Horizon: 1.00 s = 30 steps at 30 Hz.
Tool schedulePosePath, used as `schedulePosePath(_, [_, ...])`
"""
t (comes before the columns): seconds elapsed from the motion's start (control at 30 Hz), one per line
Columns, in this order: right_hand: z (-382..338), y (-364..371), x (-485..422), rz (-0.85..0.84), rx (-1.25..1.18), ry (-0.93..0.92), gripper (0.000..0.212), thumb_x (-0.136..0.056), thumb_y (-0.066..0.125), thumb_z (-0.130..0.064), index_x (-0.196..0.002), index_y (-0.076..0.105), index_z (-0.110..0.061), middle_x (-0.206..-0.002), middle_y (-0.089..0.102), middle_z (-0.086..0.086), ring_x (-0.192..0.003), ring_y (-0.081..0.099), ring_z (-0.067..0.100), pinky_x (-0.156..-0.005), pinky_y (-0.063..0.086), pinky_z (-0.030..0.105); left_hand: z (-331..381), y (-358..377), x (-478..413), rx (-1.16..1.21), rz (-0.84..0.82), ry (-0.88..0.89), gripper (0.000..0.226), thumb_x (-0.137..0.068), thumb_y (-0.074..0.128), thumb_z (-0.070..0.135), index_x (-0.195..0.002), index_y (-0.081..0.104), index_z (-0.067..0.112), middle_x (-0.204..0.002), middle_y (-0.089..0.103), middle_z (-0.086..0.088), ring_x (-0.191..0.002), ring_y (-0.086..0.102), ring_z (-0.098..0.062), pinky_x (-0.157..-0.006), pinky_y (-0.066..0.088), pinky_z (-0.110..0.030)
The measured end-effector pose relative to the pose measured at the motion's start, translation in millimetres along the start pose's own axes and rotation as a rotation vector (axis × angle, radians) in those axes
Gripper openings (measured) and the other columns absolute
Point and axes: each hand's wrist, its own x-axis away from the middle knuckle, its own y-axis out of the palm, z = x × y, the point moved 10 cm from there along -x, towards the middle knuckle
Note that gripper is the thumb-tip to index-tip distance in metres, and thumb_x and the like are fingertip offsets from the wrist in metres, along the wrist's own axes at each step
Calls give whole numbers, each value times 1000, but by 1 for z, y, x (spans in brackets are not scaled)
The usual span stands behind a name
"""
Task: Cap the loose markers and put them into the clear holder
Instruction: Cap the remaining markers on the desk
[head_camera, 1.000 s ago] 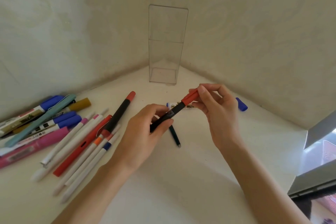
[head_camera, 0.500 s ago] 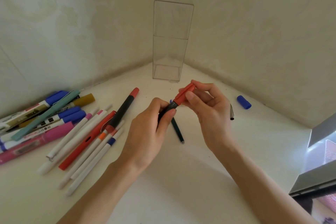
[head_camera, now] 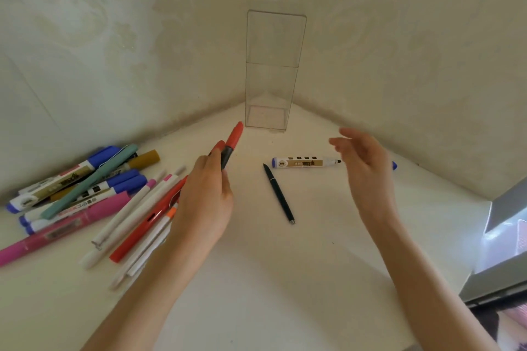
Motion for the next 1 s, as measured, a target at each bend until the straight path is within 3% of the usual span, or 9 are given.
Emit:
schedulePosePath(0.1, [13,-18,-8,64,10,43,24,-91,45,-7,-102,61,-20,-92,68,-8,-91,59,8,-79,41,24,3,3,10,-128,-48,38,52,-93,44,7,-142,31,17,-128,43,-8,-85,45,-7,-74,37,-16])
schedulePosePath(0.2, [12,-32,-16,86,86,46,24,-89,45,-3,-102,62,-16,-93,67,-4,-87,58,7,-73,41,18,10,6,18,-205,-54,75,42,-91,48,8,-132,48,17,-135,40,-6,-94,59,-15,-77,46,-19])
schedulePosePath(0.33, [20,-62,-29,92,233,99,26,-85,46,0,-97,64,-13,-96,66,4,-88,60,16,-76,44,22,6,20,21,-411,-132,65,32,-87,57,18,-118,59,14,-113,57,-6,-89,61,-19,-64,51,-26])
schedulePosePath(0.47, [30,-79,-35,54,373,148,12,-86,57,-5,-90,65,-12,-83,64,4,-80,56,17,-62,39,18,16,22,20,-495,-60,139,21,-71,73,13,-90,71,5,-91,63,-14,-73,62,-28,-55,51,-33])
schedulePosePath(0.53, [33,-72,-35,1,472,135,2,-86,62,-15,-85,64,-15,-74,62,-2,-76,56,19,-59,38,23,34,21,18,-456,-44,170,17,-79,63,23,-83,70,8,-85,62,-10,-69,60,-23,-53,48,-31])
schedulePosePath(0.63, [39,-49,-31,-105,740,132,16,-86,63,-27,-95,61,-13,-85,62,3,-83,55,24,-66,35,27,49,34,9,-401,-102,84,44,-92,33,49,-88,62,17,-89,60,0,-86,58,-17,-65,49,-29])
schedulePosePath(0.7, [41,-37,-30,-142,849,123,21,-87,60,-23,-100,59,-7,-95,62,10,-91,55,28,-68,35,29,55,49,3,-462,-107,68,53,-89,29,60,-93,58,16,-96,60,-1,-108,52,-21,-78,43,-30])
schedulePosePath(0.77, [42,-32,-30,-150,920,120,19,-87,56,-16,-101,58,-3,-100,60,14,-94,53,31,-68,34,31,56,63,0,-542,-146,42,55,-87,33,62,-98,56,14,-101,60,-3,-113,46,-24,-84,39,-32])
schedulePosePath(1.0, [40,-28,-30,-169,1043,137,22,-92,45,-11,-105,58,2,-108,59,17,-98,55,35,-74,43,35,45,56,1,-467,-92,-10,28,-92,41,35,-83,55,13,-94,61,-1,-77,42,-17,-70,34,-29])
